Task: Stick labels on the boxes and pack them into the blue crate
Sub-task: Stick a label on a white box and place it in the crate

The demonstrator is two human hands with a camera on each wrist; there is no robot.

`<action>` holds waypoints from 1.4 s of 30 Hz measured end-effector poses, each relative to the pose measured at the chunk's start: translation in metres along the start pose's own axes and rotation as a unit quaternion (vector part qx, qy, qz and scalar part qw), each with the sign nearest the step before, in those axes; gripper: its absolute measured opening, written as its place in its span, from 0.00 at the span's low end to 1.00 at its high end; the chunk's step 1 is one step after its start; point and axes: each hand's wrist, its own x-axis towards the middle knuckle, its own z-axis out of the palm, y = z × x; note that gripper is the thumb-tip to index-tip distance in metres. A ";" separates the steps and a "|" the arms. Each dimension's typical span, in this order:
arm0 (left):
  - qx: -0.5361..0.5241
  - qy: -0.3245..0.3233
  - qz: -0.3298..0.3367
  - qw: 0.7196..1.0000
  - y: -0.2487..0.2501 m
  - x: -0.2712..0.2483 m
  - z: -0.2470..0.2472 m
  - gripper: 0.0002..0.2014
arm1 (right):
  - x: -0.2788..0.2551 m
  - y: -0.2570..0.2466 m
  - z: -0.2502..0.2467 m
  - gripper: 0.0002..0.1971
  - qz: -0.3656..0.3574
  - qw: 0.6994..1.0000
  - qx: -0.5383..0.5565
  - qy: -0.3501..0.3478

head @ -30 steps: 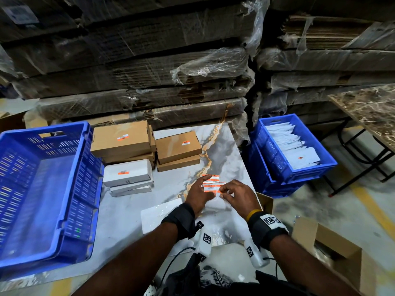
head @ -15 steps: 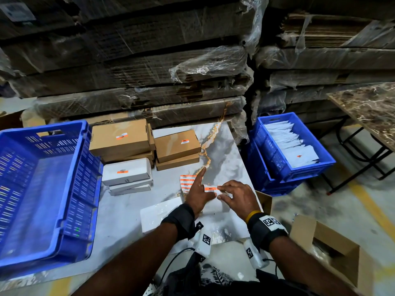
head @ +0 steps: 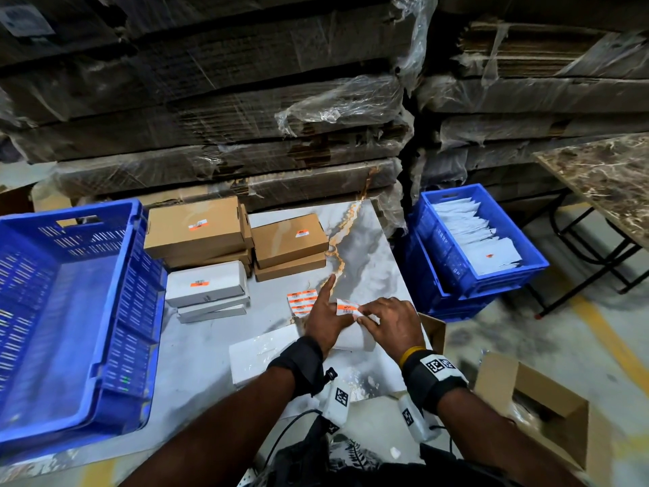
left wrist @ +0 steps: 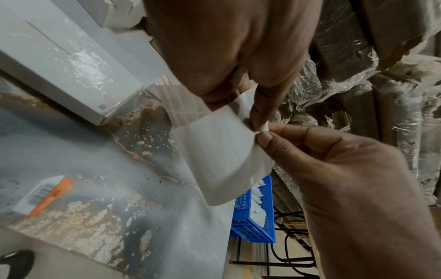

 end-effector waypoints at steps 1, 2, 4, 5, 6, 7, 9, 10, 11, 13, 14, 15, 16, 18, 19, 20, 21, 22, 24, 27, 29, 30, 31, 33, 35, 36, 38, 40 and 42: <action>0.016 0.002 0.006 1.000 0.000 0.000 0.000 0.45 | 0.000 0.000 -0.001 0.07 0.004 1.000 -0.002 -0.002; 0.029 0.003 0.012 0.999 0.002 0.000 0.001 0.45 | 0.000 -0.001 -0.001 0.06 0.005 1.000 -0.003 -0.003; 0.057 0.006 0.019 0.998 0.002 0.000 0.001 0.45 | 0.001 -0.001 -0.001 0.05 0.005 1.000 -0.007 -0.007; 0.071 0.007 0.024 0.997 0.003 0.000 0.001 0.45 | 0.001 -0.001 -0.001 0.04 0.005 1.000 -0.010 -0.010; 0.083 0.008 0.031 0.996 0.004 0.000 0.001 0.45 | 0.002 -0.001 0.000 0.04 0.003 1.000 -0.014 -0.012; 0.094 0.008 0.040 0.995 0.005 0.000 0.002 0.46 | 0.002 -0.001 0.000 0.04 0.003 1.000 -0.017 -0.014; 0.116 0.003 0.054 0.992 0.007 -0.002 0.002 0.45 | 0.002 0.000 0.001 0.03 0.004 1.000 -0.018 -0.018; 0.123 -0.001 0.058 0.991 0.008 -0.002 0.003 0.45 | 0.003 -0.001 0.001 0.03 0.004 1.000 -0.017 -0.019; 0.125 -0.004 0.059 0.990 0.008 -0.002 0.003 0.44 | 0.003 0.000 0.001 0.03 0.003 1.000 -0.016 -0.019; 0.128 -0.005 0.060 0.990 0.010 -0.002 0.002 0.43 | 0.003 -0.001 0.001 0.02 0.001 1.000 -0.014 -0.018; 0.132 -0.005 0.063 0.989 0.009 -0.002 0.002 0.43 | 0.003 -0.001 0.001 0.02 0.001 1.000 -0.011 -0.017; 0.137 -0.003 0.067 0.988 0.008 -0.001 0.001 0.42 | 0.004 -0.001 0.001 0.03 0.001 1.000 -0.008 -0.016; 0.144 -0.002 0.069 0.987 0.006 0.000 0.001 0.42 | 0.004 -0.001 0.001 0.05 0.001 1.000 -0.007 -0.016; 0.153 0.005 0.067 0.986 0.003 0.001 0.001 0.42 | 0.004 -0.001 0.002 0.07 -0.003 1.000 -0.014 -0.016; 0.155 0.006 0.065 0.986 0.004 0.001 0.001 0.43 | 0.004 -0.001 0.002 0.07 -0.008 1.000 -0.020 -0.017; 0.158 0.007 0.065 0.985 0.004 0.001 0.002 0.43 | 0.003 -0.001 0.001 0.07 -0.014 0.999 -0.028 -0.017; 0.158 0.006 0.067 0.985 0.004 0.002 0.003 0.44 | 0.003 -0.001 0.001 0.07 -0.019 0.999 -0.035 -0.016; 0.158 0.004 0.068 0.985 0.003 0.002 0.003 0.44 | 0.004 -0.002 0.000 0.07 -0.023 0.999 -0.042 -0.015; 0.162 0.005 0.070 0.984 0.003 0.002 0.004 0.43 | 0.004 -0.003 -0.001 0.07 -0.022 0.998 -0.053 -0.014; 0.158 0.004 0.073 0.985 0.002 0.003 0.004 0.43 | 0.003 -0.005 -0.001 0.06 -0.021 0.997 -0.070 -0.018; 0.156 0.003 0.064 0.986 0.001 0.003 0.004 0.44 | 0.003 -0.006 -0.001 0.04 -0.018 0.997 -0.067 -0.020; 0.155 0.002 0.063 0.986 0.000 0.004 0.004 0.45 | 0.003 -0.006 -0.001 0.03 -0.015 0.998 -0.064 -0.019; 0.157 0.002 0.062 0.986 -0.001 0.004 0.004 0.46 | 0.003 -0.006 -0.001 0.03 -0.010 0.998 -0.060 -0.019; 0.160 0.002 0.061 0.985 -0.005 0.005 0.003 0.45 | 0.002 -0.005 0.000 0.02 0.002 0.999 -0.047 -0.018; 0.158 0.007 0.065 0.985 -0.005 0.006 0.002 0.44 | 0.002 -0.002 0.001 0.03 0.007 1.000 -0.026 -0.013; 0.157 0.010 0.068 0.985 -0.005 0.006 0.001 0.43 | 0.001 -0.001 0.001 0.04 0.007 1.000 -0.016 -0.011; 0.162 0.012 0.073 0.984 -0.006 0.007 0.000 0.43 | 0.000 0.001 0.001 0.07 0.002 1.000 -0.008 -0.011; 0.164 0.016 0.072 0.984 -0.006 0.007 0.000 0.44 | 0.000 0.002 0.001 0.07 -0.002 1.000 -0.013 -0.018; 0.159 0.015 0.069 0.985 -0.006 0.008 0.000 0.44 | 0.000 0.002 0.002 0.06 -0.003 0.999 -0.022 -0.024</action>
